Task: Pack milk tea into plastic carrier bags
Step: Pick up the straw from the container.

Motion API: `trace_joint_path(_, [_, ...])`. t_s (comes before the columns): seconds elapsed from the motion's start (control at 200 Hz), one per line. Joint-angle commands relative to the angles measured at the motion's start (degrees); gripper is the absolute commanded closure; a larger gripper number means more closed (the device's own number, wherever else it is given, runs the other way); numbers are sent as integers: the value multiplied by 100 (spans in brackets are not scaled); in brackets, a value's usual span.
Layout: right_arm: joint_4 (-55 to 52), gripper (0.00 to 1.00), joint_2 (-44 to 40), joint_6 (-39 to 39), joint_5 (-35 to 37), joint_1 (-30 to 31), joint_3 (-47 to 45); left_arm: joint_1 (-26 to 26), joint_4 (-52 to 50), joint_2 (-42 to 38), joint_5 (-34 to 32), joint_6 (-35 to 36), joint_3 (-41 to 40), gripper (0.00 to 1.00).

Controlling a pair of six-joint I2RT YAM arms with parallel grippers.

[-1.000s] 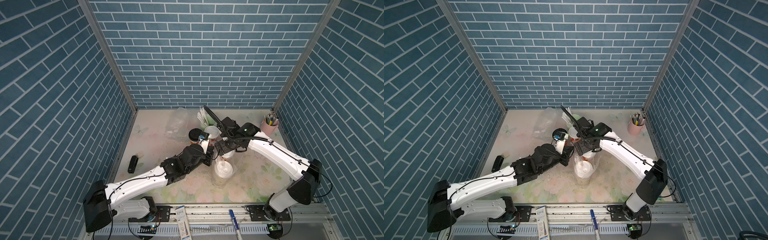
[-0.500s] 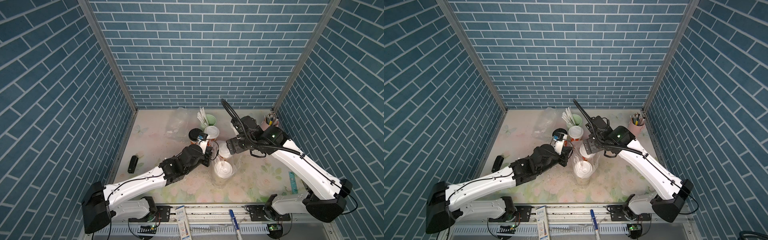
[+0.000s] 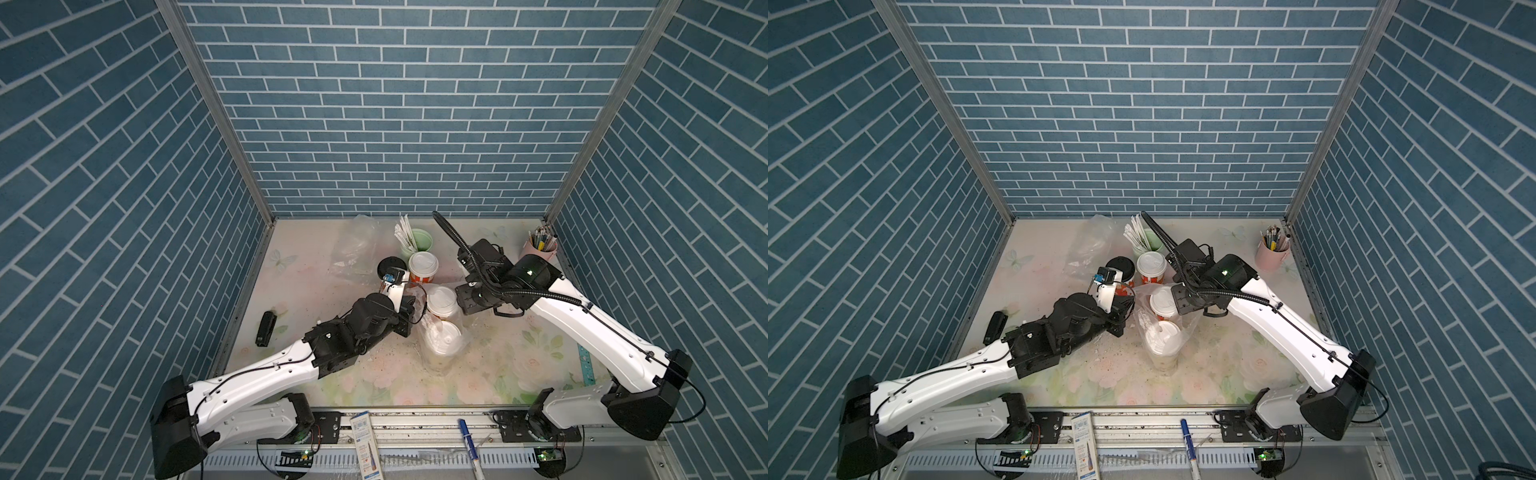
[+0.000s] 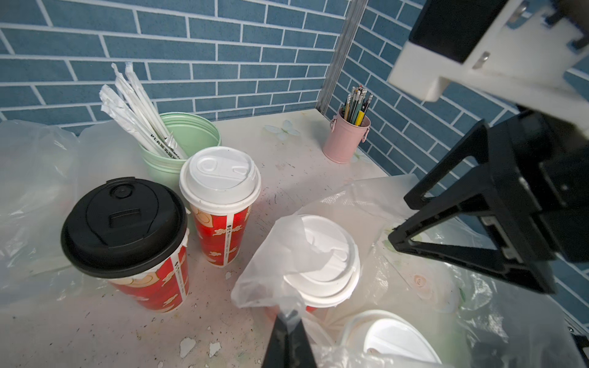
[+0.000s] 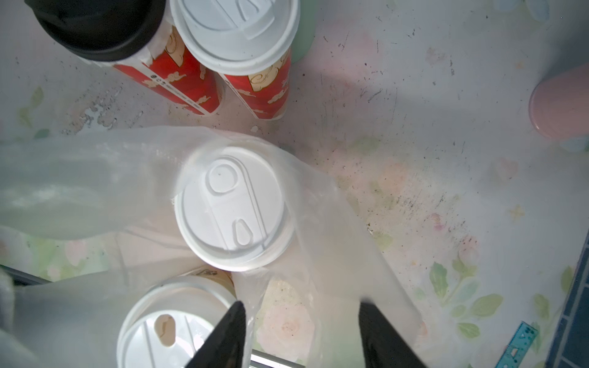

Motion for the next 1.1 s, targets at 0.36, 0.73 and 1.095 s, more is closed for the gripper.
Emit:
trace_joint_path(0.36, [78, 14, 379, -592, 261, 9, 906, 52, -746, -226, -678, 182, -4, 100])
trace_joint_path(0.73, [403, 25, 1786, -1676, -233, -334, 2721, 362, -801, -214, -636, 310, 11, 100])
trace_joint_path(1.095, [-37, 25, 3611, -2013, -1255, -938, 4613, 396, -624, -150, -511, 301, 10, 100])
